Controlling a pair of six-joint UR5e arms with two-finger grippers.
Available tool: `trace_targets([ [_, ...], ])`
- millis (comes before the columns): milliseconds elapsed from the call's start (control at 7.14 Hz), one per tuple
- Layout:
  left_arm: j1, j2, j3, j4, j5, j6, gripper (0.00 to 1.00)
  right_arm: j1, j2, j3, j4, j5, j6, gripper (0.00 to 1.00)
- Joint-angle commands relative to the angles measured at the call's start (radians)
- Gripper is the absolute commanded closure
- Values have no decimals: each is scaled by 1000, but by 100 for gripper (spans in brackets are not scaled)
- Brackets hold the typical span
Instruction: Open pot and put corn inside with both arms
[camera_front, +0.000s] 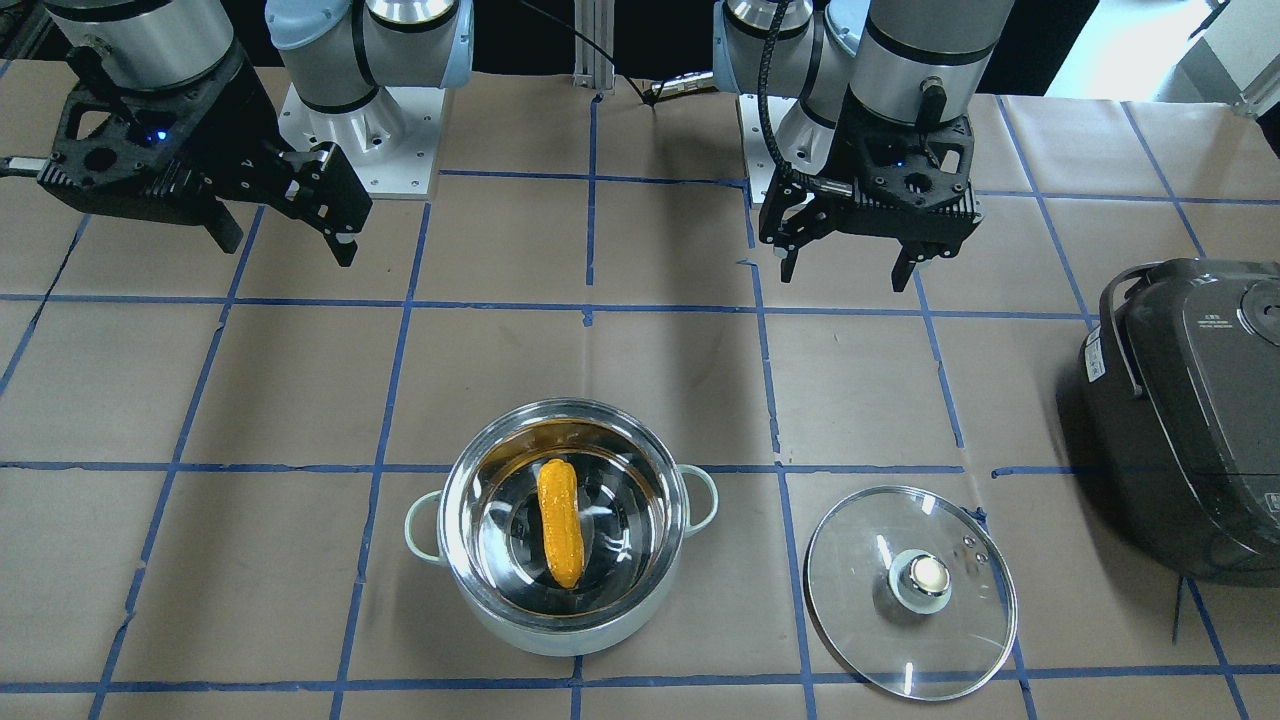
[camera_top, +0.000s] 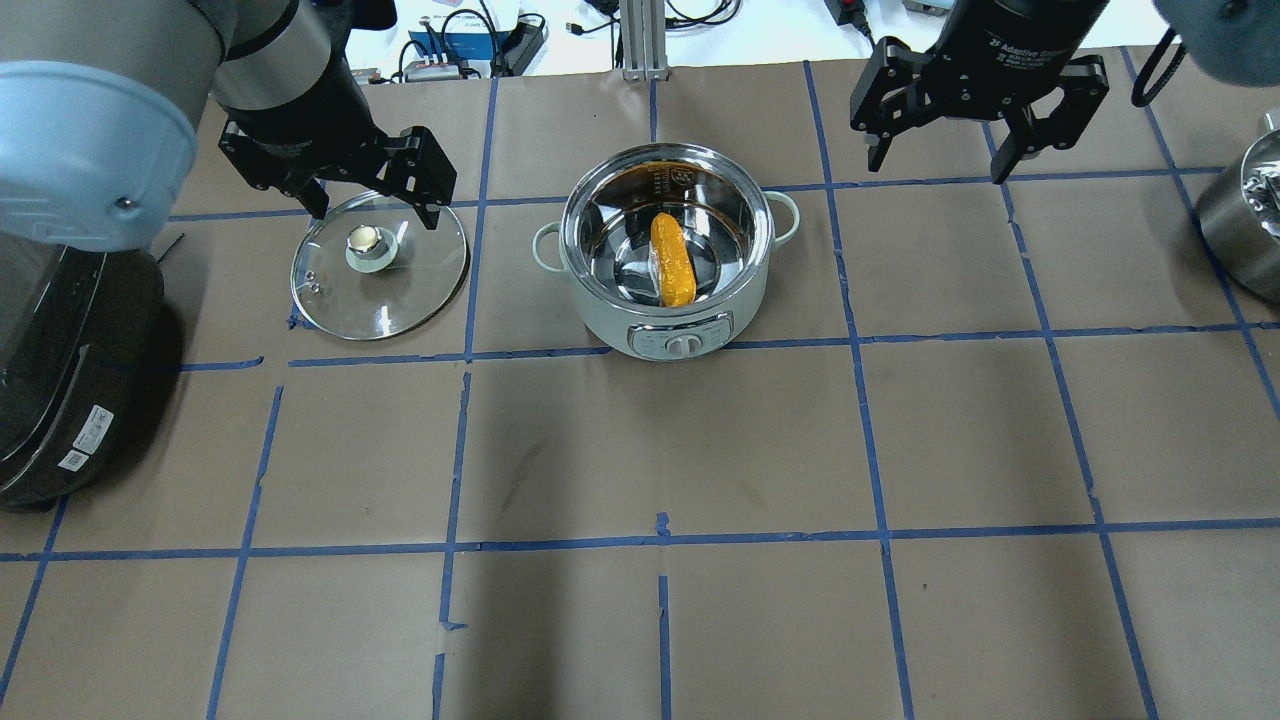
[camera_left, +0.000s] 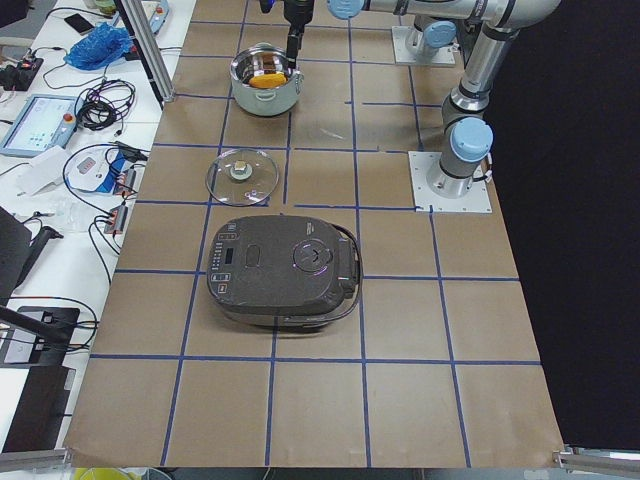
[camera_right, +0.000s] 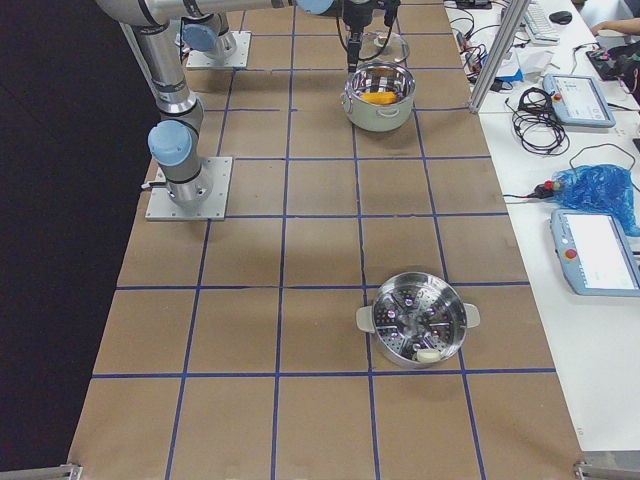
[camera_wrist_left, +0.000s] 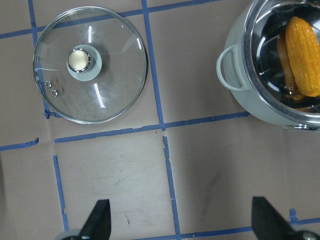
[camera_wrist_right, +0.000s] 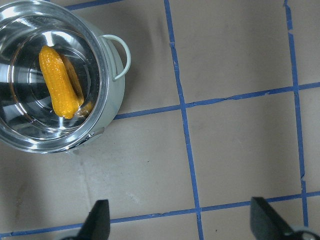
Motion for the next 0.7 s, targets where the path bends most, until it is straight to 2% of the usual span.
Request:
trace_targets([
  [0, 3, 2, -1, 0, 4, 1, 0, -7, -1, 5, -8, -31, -155, 0],
  [560, 6, -10, -4, 12, 3, 4, 0, 1, -4, 2, -5, -35, -125, 0],
])
